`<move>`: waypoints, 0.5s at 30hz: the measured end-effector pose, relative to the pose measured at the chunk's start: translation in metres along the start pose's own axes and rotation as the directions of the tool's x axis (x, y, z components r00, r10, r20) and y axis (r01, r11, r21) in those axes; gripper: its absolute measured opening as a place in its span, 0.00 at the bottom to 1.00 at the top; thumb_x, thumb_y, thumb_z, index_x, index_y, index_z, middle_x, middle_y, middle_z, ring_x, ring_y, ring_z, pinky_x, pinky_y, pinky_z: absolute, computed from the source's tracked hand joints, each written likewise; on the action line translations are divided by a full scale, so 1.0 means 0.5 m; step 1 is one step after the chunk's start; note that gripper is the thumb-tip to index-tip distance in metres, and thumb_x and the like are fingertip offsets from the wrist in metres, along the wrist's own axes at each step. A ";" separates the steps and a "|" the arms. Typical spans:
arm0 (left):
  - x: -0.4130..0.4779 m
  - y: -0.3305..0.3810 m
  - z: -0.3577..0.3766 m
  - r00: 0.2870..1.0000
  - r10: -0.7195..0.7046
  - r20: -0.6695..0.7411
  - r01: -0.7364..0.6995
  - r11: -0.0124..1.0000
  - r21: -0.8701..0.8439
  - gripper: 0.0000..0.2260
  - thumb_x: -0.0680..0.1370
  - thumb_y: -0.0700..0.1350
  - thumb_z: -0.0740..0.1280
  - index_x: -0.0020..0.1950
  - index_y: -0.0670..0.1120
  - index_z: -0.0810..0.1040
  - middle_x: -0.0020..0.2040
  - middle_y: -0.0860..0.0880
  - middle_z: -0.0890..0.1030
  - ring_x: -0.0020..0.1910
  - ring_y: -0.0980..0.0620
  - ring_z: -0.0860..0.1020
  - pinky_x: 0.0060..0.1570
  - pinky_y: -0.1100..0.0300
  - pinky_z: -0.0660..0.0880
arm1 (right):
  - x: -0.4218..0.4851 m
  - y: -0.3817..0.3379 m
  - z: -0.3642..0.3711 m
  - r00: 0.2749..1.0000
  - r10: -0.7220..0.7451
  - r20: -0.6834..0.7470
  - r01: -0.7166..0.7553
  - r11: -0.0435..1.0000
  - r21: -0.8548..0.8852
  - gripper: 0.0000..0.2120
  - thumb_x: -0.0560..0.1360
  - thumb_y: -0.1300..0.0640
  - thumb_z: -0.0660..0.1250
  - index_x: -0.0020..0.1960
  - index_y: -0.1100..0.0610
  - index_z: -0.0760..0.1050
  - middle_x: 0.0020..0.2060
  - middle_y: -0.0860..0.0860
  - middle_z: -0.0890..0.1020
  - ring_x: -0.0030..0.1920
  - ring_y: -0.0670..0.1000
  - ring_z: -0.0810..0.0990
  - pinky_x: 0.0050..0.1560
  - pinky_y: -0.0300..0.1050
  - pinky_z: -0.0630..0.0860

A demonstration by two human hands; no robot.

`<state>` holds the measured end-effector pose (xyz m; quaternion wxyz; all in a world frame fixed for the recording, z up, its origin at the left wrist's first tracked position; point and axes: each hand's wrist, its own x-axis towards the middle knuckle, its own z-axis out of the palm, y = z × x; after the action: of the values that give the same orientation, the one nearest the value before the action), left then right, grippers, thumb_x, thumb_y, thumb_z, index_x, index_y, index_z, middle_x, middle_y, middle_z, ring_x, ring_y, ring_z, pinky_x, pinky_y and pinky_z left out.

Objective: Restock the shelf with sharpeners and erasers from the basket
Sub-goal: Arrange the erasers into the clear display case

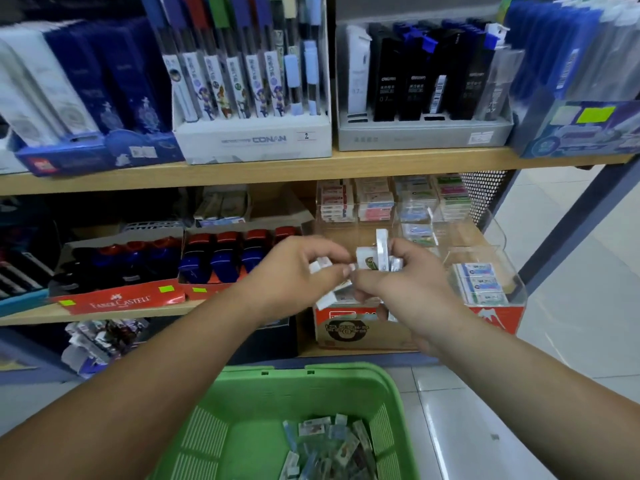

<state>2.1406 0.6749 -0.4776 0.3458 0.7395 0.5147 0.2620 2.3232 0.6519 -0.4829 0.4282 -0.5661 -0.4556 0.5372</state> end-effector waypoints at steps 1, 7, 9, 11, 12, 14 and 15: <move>0.001 -0.004 -0.007 1.000 0.000 0.017 0.000 1.000 0.016 0.08 0.80 0.47 0.72 0.59 0.55 0.84 0.53 0.61 0.83 0.55 0.66 0.79 0.56 0.67 0.73 | 0.004 -0.003 0.005 1.000 -0.007 -0.002 0.007 1.000 0.002 0.11 0.73 0.66 0.77 0.50 0.54 0.80 0.36 0.56 0.86 0.34 0.52 0.82 0.25 0.40 0.70; 0.000 -0.012 -0.025 0.998 -0.025 0.055 0.023 0.999 0.034 0.08 0.81 0.48 0.71 0.60 0.57 0.82 0.52 0.63 0.80 0.55 0.67 0.77 0.54 0.70 0.73 | 0.022 -0.004 0.012 0.997 -0.062 -0.048 0.063 0.998 0.012 0.10 0.74 0.65 0.76 0.52 0.54 0.80 0.37 0.57 0.87 0.33 0.55 0.83 0.28 0.44 0.72; -0.001 -0.021 -0.016 0.998 -0.060 -0.036 0.059 0.997 -0.040 0.03 0.80 0.48 0.72 0.53 0.56 0.81 0.52 0.60 0.82 0.55 0.64 0.79 0.54 0.62 0.77 | 0.029 0.003 -0.003 0.988 -0.079 -0.129 0.080 0.997 0.005 0.10 0.74 0.63 0.76 0.51 0.53 0.80 0.40 0.56 0.87 0.36 0.55 0.85 0.31 0.46 0.73; -0.002 -0.034 -0.002 0.987 -0.134 -0.084 0.122 0.983 -0.139 0.04 0.80 0.48 0.72 0.51 0.53 0.78 0.53 0.57 0.83 0.47 0.58 0.84 0.46 0.55 0.82 | 0.031 0.008 -0.020 0.981 -0.079 -0.175 0.081 0.997 0.007 0.09 0.75 0.64 0.75 0.50 0.53 0.79 0.39 0.51 0.87 0.37 0.53 0.86 0.31 0.47 0.72; -0.003 -0.038 0.003 0.980 -0.173 -0.095 0.155 0.972 -0.175 0.05 0.80 0.48 0.72 0.51 0.52 0.77 0.52 0.56 0.84 0.40 0.55 0.85 0.37 0.54 0.81 | 0.030 0.011 -0.026 0.981 -0.073 -0.179 0.075 0.997 0.004 0.09 0.75 0.64 0.75 0.49 0.53 0.79 0.39 0.50 0.86 0.37 0.52 0.86 0.31 0.47 0.72; -0.005 -0.045 0.007 0.974 -0.210 -0.087 0.189 0.960 -0.209 0.05 0.81 0.48 0.71 0.55 0.54 0.77 0.53 0.56 0.83 0.33 0.53 0.83 0.29 0.56 0.78 | 0.023 0.017 -0.035 0.985 -0.058 -0.164 0.056 0.998 -0.017 0.08 0.76 0.64 0.75 0.49 0.53 0.79 0.39 0.49 0.86 0.36 0.51 0.86 0.29 0.46 0.72; -0.008 -0.050 0.007 0.979 -0.193 -0.064 0.176 0.963 -0.204 0.08 0.81 0.47 0.71 0.59 0.56 0.77 0.54 0.57 0.82 0.36 0.55 0.84 0.31 0.59 0.78 | 0.019 0.020 -0.036 0.987 -0.052 -0.152 0.048 0.998 -0.031 0.08 0.76 0.63 0.75 0.48 0.53 0.79 0.39 0.50 0.86 0.36 0.51 0.87 0.29 0.46 0.73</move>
<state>2.1273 0.6760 -0.4994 0.4188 0.6387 0.5667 0.3090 2.3419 0.6592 -0.4939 0.4676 -0.5997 -0.4427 0.4751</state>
